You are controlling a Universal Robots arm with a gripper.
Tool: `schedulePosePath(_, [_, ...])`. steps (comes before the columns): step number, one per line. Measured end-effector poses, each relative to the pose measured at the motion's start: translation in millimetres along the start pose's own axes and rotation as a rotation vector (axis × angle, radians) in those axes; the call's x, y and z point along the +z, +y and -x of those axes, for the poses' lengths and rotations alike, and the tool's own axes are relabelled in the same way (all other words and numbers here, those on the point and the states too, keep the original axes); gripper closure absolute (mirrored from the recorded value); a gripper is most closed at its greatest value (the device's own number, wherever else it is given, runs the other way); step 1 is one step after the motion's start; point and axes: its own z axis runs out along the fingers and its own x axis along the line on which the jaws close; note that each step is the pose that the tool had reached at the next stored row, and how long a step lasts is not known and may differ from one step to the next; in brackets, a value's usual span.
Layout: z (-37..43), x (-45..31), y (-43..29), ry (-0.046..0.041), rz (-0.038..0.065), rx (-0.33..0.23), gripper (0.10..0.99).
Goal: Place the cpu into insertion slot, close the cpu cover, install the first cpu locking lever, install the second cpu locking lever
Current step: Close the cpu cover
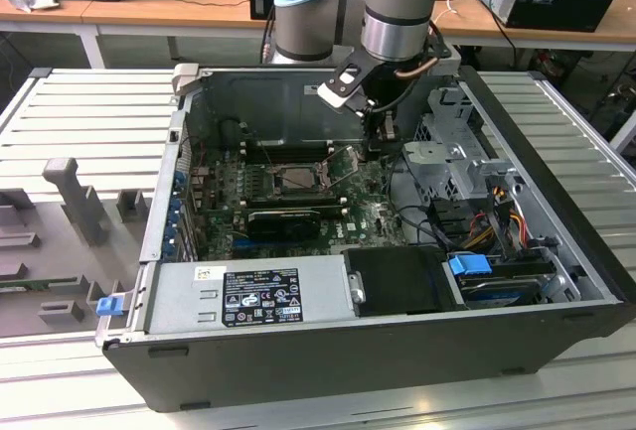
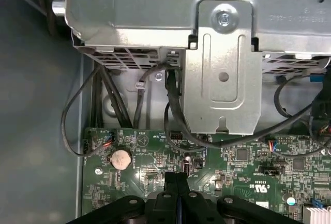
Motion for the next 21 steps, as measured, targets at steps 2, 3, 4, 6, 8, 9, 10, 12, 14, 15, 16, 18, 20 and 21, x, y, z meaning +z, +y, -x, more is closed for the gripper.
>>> schedulePosePath(2, [0.0,-0.2,-0.5,0.0004,-0.016,-0.002,0.980])
schedulePosePath(3, [0.0,-0.3,-1.4,0.0011,-0.019,-0.001,0.980])
schedulePosePath(4, [-0.2,-0.4,-7.0,0.0026,-0.023,-0.001,0.980])
schedulePosePath(6, [-0.3,-0.6,-11.9,0.0027,-0.023,-0.001,0.980])
schedulePosePath(8, [-0.4,-0.7,-14.7,0.0026,-0.023,-0.001,0.980])
schedulePosePath(9, [-0.4,-0.7,-15.3,0.0027,-0.023,-0.001,0.980])
schedulePosePath(10, [-0.5,-0.7,-16.2,0.0026,-0.023,-0.001,0.980])
schedulePosePath(12, [-0.5,-0.8,-17.8,0.0027,-0.023,-0.001,0.980])
schedulePosePath(14, [-0.5,-0.8,-19.2,0.0026,-0.023,-0.001,0.980])
schedulePosePath(15, [-0.6,-0.8,-19.9,0.0026,-0.023,-0.001,0.980])
schedulePosePath(16, [-0.6,-0.9,-21.0,0.0026,-0.023,-0.001,0.980])
schedulePosePath(18, [-0.6,-1.0,-22.9,0.0026,-0.023,-0.001,0.980])
schedulePosePath(20, [-0.7,-1.0,-24.8,0.0026,-0.023,-0.001,0.980])
schedulePosePath(21, [-0.7,-1.1,-26.8,0.0026,-0.023,-0.001,0.980])
